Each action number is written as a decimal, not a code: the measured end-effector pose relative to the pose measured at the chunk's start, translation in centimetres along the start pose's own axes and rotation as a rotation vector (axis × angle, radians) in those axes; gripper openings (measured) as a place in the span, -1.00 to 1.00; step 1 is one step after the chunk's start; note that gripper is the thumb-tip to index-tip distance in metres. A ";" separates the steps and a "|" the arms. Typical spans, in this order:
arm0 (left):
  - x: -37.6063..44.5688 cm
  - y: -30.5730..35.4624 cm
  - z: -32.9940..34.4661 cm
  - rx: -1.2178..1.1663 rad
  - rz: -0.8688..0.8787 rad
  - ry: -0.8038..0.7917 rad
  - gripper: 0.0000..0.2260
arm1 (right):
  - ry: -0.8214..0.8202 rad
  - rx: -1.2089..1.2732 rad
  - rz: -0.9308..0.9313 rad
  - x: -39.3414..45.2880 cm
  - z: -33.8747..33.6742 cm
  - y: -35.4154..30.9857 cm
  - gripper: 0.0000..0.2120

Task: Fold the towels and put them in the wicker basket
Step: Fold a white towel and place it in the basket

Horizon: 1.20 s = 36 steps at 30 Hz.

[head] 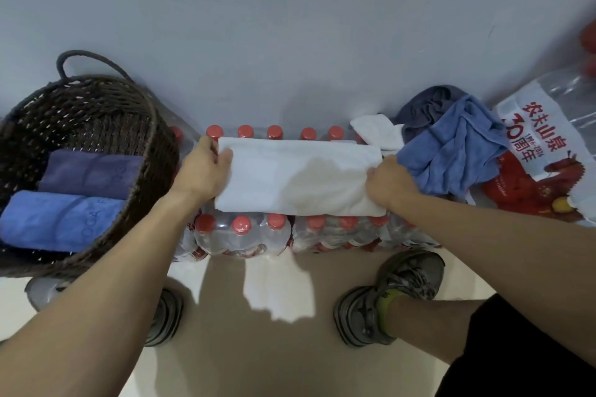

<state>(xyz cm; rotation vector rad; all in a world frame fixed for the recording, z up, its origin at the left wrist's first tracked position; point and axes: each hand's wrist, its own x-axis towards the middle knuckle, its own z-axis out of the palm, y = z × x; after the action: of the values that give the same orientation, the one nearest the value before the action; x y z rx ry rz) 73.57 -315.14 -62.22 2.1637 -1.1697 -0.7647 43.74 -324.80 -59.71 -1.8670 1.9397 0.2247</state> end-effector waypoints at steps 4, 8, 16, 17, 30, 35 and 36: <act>-0.3 0.0 0.9 0.103 -0.042 -0.057 -0.72 | -0.043 0.045 0.041 0.2 0.4 0.5 -0.53; 0.0 -0.2 1.4 0.206 -0.074 -0.006 -0.70 | -0.040 0.101 0.058 0.1 0.4 0.8 -0.49; -0.9 -1.2 1.5 0.348 -0.096 0.179 -0.75 | -0.126 0.386 -0.015 -1.0 0.4 1.8 -0.59; -1.1 -1.1 1.4 0.330 -0.092 0.191 -0.74 | -0.193 0.440 -0.024 -1.2 0.4 1.8 -0.61; -1.7 1.7 -1.7 0.082 0.002 0.262 -0.69 | 0.187 0.735 -0.216 -2.1 -0.5 0.5 -0.71; -0.6 3.3 -4.2 -0.018 0.054 0.386 -0.67 | 0.245 0.922 -0.193 -1.6 -3.8 -1.2 -0.74; -0.4 3.6 -4.6 -0.038 0.058 0.392 -0.67 | 0.248 0.942 -0.187 -1.5 -4.4 -1.4 -0.77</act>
<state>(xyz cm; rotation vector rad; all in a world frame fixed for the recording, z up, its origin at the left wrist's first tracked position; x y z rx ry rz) 74.70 -315.53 -56.50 2.1140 -0.9972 -0.3127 44.29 -325.34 -54.90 -1.4208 1.5499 -0.8650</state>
